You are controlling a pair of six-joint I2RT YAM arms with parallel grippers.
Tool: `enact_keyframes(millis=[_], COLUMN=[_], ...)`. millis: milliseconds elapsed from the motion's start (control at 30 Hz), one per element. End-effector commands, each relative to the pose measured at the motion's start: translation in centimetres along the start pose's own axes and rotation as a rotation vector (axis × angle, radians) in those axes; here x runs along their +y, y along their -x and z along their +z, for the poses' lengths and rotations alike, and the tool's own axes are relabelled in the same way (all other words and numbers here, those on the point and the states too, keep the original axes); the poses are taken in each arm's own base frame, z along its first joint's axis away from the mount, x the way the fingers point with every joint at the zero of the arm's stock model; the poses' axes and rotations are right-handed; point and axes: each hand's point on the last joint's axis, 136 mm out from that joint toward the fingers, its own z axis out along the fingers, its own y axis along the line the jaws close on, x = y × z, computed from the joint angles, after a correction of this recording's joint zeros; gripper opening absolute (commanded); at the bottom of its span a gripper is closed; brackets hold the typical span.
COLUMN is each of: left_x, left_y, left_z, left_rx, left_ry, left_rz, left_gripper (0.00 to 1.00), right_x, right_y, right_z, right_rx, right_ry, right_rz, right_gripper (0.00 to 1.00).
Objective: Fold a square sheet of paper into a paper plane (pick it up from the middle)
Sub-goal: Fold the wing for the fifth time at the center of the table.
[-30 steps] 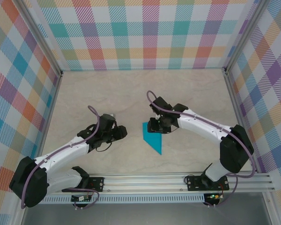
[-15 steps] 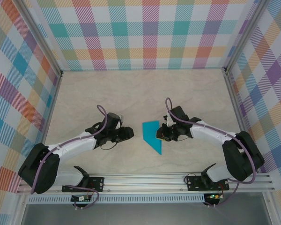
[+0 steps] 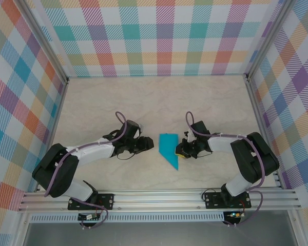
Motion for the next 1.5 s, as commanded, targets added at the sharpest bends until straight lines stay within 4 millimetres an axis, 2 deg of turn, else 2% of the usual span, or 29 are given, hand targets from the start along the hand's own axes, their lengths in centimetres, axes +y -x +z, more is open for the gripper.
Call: enact_keyframes(millis=[0,233,600,800,1033,1467], left_x=[-1.6,-2.8,-3.1,-3.1,-4.5,-6.4], left_y=[0.0,-0.5,-0.8,-1.0,-1.3,-0.9], left_z=[0.7,2.9,5.6,6.2,6.4,6.1], left_rx=[0.016,0.052,0.075,0.079,0.090,0.071], left_ry=[-0.033,-0.030,-0.018,-0.022,-0.071,-0.149], left_rz=[0.008,-0.001,-0.035,-0.051,-0.037,-0.013], left_gripper=[0.48,0.53,0.54,0.54,0.53,0.50], right_x=[-1.7,-3.1,-3.1,-2.9,-2.1,-2.6], right_y=[-0.3,-0.9,-0.9,-0.7,-0.5,-0.3], right_z=[0.7,1.2,0.9,0.5,-0.2,-0.1], right_rx=[0.010,0.022,0.014,-0.001,-0.016,-0.020], right_ry=[-0.006,-0.008,0.025,0.049,0.092,0.097], right_rz=[0.033,0.064,0.073,0.085,0.085,0.102], right_gripper=[0.12,0.12,0.14,0.17,0.19,0.19])
